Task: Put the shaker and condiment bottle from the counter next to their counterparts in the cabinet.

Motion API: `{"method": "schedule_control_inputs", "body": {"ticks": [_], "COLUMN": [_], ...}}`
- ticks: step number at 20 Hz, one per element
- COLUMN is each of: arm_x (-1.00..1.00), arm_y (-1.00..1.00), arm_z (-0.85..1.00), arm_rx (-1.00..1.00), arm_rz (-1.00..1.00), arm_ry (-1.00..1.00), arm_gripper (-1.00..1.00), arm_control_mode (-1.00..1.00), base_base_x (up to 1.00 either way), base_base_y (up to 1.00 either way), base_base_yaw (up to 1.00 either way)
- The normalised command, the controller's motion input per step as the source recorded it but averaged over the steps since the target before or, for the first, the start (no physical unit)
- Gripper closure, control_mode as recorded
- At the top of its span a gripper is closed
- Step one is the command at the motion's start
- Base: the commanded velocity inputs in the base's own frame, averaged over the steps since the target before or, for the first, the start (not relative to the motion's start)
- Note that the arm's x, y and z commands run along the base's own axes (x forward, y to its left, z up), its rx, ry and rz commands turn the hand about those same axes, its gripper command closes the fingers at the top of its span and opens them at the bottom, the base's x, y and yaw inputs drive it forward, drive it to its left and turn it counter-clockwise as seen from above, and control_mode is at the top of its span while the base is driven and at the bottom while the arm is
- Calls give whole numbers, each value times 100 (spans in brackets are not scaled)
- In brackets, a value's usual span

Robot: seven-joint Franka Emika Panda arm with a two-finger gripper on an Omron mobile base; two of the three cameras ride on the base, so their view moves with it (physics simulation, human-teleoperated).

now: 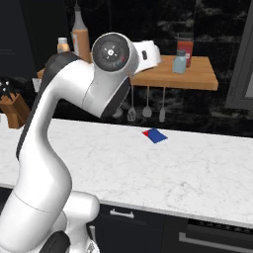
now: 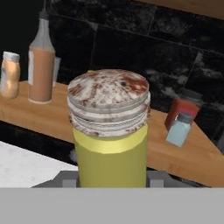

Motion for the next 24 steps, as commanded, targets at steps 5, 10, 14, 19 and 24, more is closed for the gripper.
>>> {"method": "schedule_control_inputs", "body": {"ticks": [5, 10, 14, 19, 24], "arm_x": [22, 23, 19, 4, 15], "arm_y": [9, 8, 0, 0, 0], "arm_z": [-2, 0, 0, 0, 0], "arm_rx": [0, 2, 8, 10, 9], "arm_rz": [-24, -24, -21, -14, -11], "arm_ry": [0, 0, 1, 0, 0], "arm_gripper": [100, 100, 100, 100, 100], "arm_control_mode": [-100, -100, -100, -100, -100], "base_base_x": [0, 0, 0, 0, 0], "base_base_y": [0, 0, 0, 0, 0], "base_base_yaw": [0, 0, 0, 0, 0]}}
